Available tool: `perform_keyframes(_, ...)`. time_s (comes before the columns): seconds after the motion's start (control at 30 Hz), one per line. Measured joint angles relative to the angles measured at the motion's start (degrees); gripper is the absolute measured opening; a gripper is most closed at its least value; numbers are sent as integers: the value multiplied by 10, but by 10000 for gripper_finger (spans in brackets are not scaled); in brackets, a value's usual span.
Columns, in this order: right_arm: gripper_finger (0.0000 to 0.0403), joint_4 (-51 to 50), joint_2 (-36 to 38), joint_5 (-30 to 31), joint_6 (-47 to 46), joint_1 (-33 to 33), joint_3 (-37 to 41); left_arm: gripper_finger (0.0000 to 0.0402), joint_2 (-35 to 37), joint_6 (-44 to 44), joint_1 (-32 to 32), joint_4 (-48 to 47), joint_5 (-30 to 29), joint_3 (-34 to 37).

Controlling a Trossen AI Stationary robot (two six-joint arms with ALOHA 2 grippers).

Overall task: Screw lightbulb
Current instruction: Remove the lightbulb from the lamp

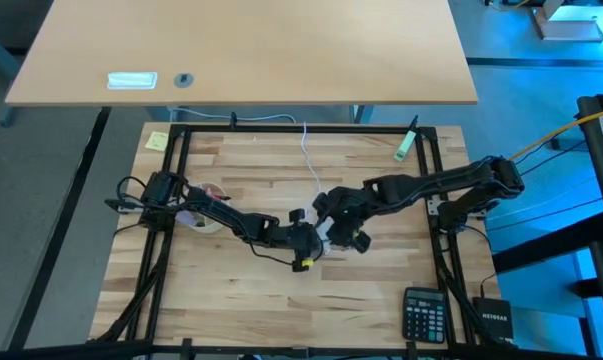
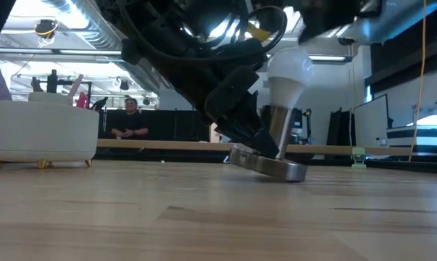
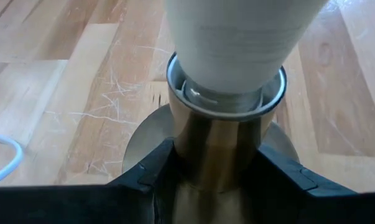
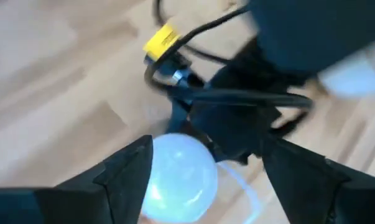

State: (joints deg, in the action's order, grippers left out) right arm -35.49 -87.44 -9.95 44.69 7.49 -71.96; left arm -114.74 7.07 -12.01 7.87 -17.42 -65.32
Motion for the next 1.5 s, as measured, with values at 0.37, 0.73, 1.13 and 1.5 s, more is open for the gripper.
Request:
perform_keyframes(0.37,324,-207,1,-5,-427,0,-43,155,0,15,-1,-22,-43,-20)
perform_keyframes(0.73,324,-220,46,95,-510,0,-3,155,0,20,-5,-27,-49,-23)
perform_keyframes(1.13,324,171,186,51,-740,6,238,155,0,46,-3,-28,-64,-23)
perform_keyframes(1.5,324,75,177,99,-878,-25,195,155,1,60,-3,-28,-96,-23)
